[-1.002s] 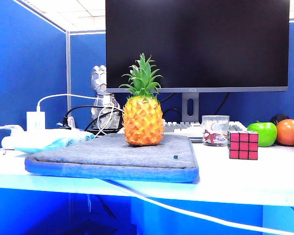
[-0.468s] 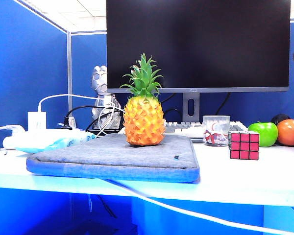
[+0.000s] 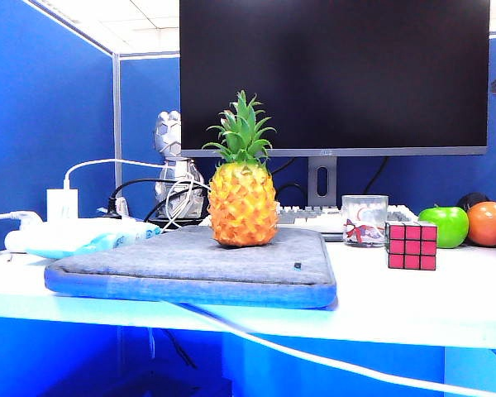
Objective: Rotate the Rubik's Cube so that its red face is facing towards you.
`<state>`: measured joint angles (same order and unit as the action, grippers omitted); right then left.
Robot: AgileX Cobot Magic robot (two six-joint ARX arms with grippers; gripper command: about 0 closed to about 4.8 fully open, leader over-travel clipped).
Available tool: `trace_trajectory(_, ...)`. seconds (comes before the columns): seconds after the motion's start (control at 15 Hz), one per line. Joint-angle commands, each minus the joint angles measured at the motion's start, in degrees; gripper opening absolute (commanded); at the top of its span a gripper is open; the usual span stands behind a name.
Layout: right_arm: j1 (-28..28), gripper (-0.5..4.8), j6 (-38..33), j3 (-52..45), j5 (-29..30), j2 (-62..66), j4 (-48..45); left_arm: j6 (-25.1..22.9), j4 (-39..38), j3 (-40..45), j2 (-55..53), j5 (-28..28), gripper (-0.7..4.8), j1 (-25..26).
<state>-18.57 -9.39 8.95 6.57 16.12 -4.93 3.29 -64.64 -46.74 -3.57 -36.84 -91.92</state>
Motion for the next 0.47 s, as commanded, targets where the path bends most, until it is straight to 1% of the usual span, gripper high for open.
trace_trajectory(0.07, -0.4, -0.02, 0.2, 0.3, 2.4, -0.1, -0.7, 0.2, 0.2, 0.7, 0.5, 2.4, 3.98, 7.9)
trace_trajectory(0.13, -0.4, -0.02, 0.2, 0.3, 2.3, -0.1, -0.7, 0.2, 0.3, 0.7, 0.5, 2.3, 3.98, 16.1)
trace_trajectory(0.2, -0.4, -0.02, 0.2, 0.3, 2.4, -0.1, -0.7, 0.2, 0.3, 0.7, 0.5, 2.2, 3.98, 21.5)
trace_trajectory(0.33, -0.4, -0.02, 0.2, 0.3, 2.4, 0.0, -0.2, 0.2, 0.3, 0.8, 0.5, 3.1, 3.98, 35.3)
trace_trajectory(0.4, -0.4, -0.02, 0.3, 0.3, 2.4, 0.0, 0.5, 0.2, 0.7, 1.3, 0.5, 3.0, 3.98, 44.6)
trace_trajectory(0.47, -0.4, -0.02, 0.3, 0.3, 2.4, 0.0, 0.8, 0.2, 0.3, 1.5, 0.5, 3.1, 3.98, 49.7)
